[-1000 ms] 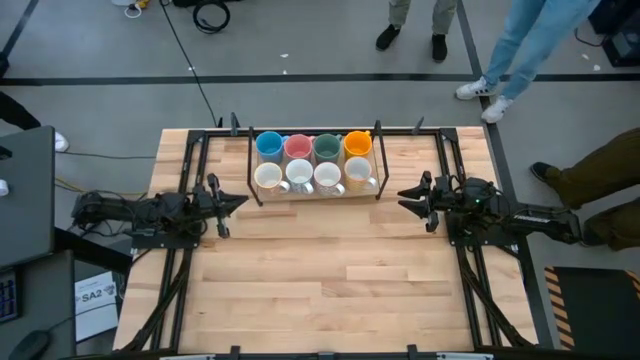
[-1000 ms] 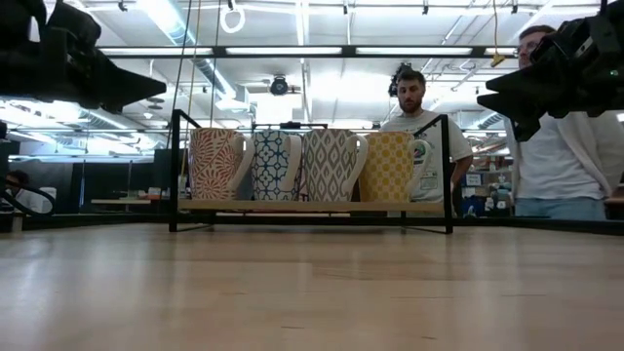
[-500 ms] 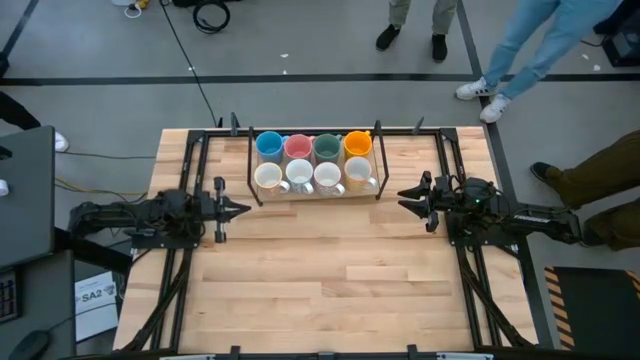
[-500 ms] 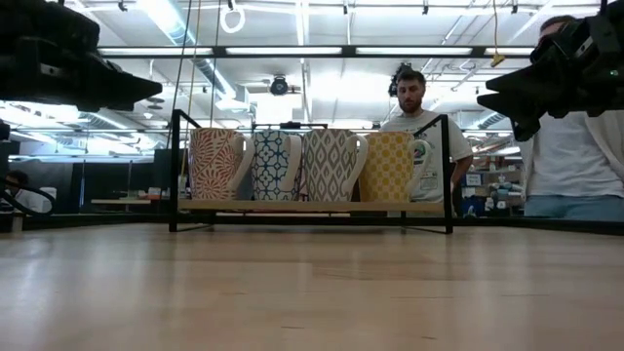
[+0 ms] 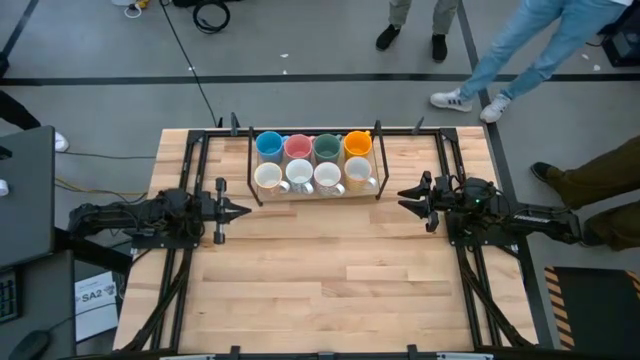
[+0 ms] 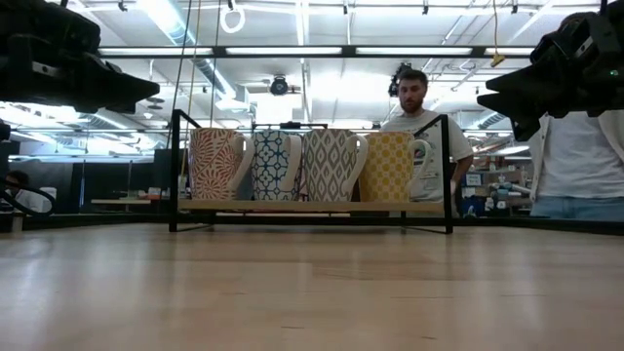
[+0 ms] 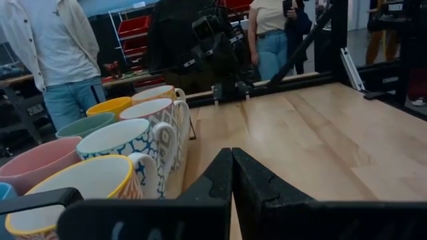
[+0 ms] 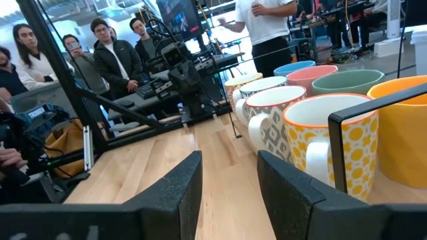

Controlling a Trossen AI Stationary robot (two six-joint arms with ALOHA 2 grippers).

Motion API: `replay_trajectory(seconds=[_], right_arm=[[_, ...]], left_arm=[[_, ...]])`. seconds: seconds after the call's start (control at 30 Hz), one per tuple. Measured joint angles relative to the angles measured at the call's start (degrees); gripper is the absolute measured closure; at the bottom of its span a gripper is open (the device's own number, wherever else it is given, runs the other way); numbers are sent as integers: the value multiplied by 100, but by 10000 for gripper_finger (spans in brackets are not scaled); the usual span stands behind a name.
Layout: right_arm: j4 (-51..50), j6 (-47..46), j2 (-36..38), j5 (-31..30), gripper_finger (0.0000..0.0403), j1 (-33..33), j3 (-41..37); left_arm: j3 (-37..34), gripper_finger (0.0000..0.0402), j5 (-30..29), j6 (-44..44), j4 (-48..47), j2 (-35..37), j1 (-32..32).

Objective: Place coffee mugs
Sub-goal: Return to Home Position

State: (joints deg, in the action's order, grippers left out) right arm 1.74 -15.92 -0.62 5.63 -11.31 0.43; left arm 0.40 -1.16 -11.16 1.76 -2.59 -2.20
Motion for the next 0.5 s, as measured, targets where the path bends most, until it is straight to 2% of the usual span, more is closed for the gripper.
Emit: replay_trajectory(seconds=[0.5], right_arm=[[0,2,0,2,253,0,2]], left_arm=[[-4,379,-56,2,159,-2,0]])
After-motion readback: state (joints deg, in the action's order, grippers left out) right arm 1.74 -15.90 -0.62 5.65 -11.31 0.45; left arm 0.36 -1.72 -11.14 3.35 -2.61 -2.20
